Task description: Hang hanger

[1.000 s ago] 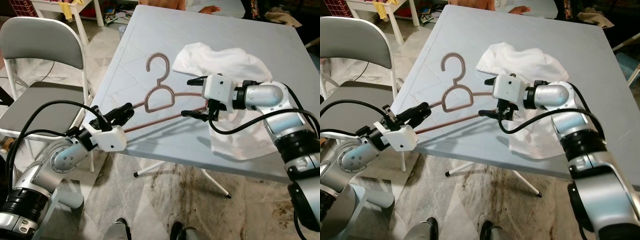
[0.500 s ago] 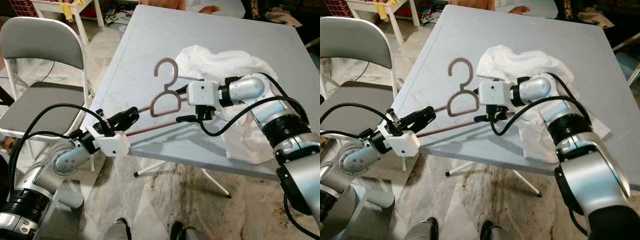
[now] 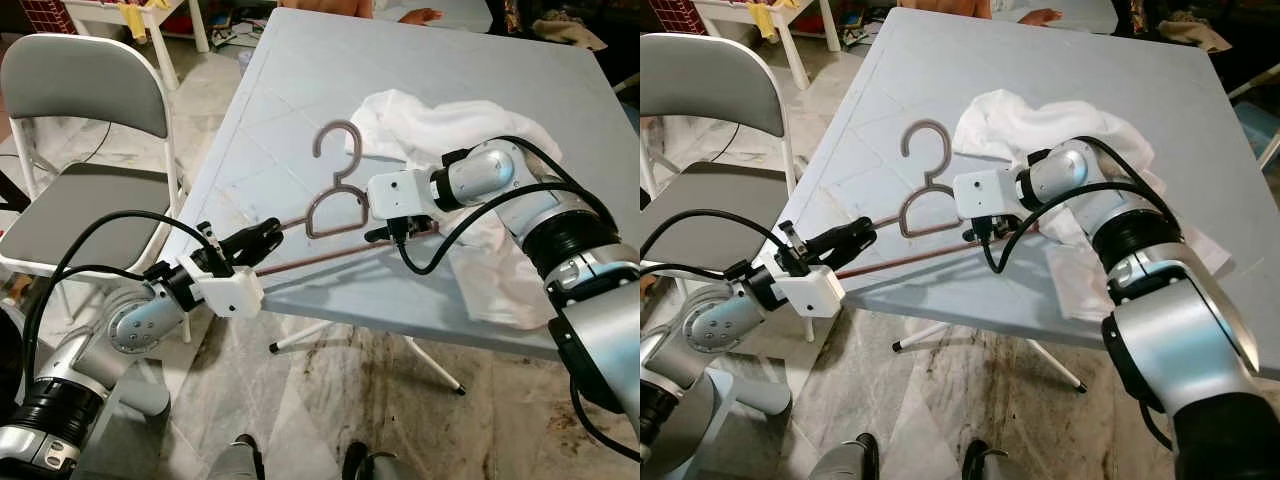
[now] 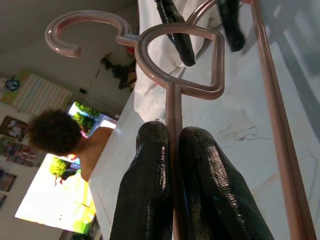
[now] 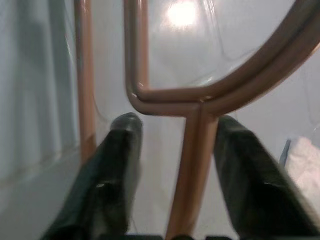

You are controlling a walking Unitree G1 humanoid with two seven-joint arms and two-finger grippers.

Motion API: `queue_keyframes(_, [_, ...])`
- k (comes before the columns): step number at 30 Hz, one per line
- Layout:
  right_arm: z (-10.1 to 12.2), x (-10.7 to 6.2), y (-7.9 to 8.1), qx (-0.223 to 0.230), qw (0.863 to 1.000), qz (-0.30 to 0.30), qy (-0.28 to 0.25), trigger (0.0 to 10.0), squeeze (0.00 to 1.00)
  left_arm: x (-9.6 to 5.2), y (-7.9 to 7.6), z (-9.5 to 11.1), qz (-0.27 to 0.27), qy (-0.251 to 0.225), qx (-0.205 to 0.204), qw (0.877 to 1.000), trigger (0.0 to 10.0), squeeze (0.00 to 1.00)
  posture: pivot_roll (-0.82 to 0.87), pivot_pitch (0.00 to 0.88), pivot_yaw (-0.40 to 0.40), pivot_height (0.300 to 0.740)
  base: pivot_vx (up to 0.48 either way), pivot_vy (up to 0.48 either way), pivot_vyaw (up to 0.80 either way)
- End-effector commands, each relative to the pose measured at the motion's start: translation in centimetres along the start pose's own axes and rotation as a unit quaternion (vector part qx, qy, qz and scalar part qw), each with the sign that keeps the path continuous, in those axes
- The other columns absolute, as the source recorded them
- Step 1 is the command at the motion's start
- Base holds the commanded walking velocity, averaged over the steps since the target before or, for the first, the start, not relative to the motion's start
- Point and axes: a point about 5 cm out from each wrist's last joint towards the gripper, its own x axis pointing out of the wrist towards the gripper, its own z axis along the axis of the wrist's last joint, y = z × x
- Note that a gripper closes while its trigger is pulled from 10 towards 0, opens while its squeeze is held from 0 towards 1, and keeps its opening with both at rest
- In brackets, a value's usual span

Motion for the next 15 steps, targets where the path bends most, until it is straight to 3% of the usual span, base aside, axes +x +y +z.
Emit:
queue_keyframes(1, [0.1, -0.4, -0.7, -0.01, 1.0, -0.008, 0.017, 0.0, 0.0, 0.0, -1.5, 0.3, -0.045, -0.007, 0.004, 0.999, 0.0, 0.0, 0.16, 0.224, -0.011, 0.74, 0.0, 0.0, 0.0])
queue_keyframes(15, [-0.3, -1.6, -1.5, -0.028, 0.996, 0.027, 0.074, 0.0, 0.0, -0.6, -1.8, -0.2, -0.052, 0.006, 0.006, 0.999, 0.0, 0.0, 0.17, 0.222, -0.015, 0.74, 0.0, 0.0, 0.0])
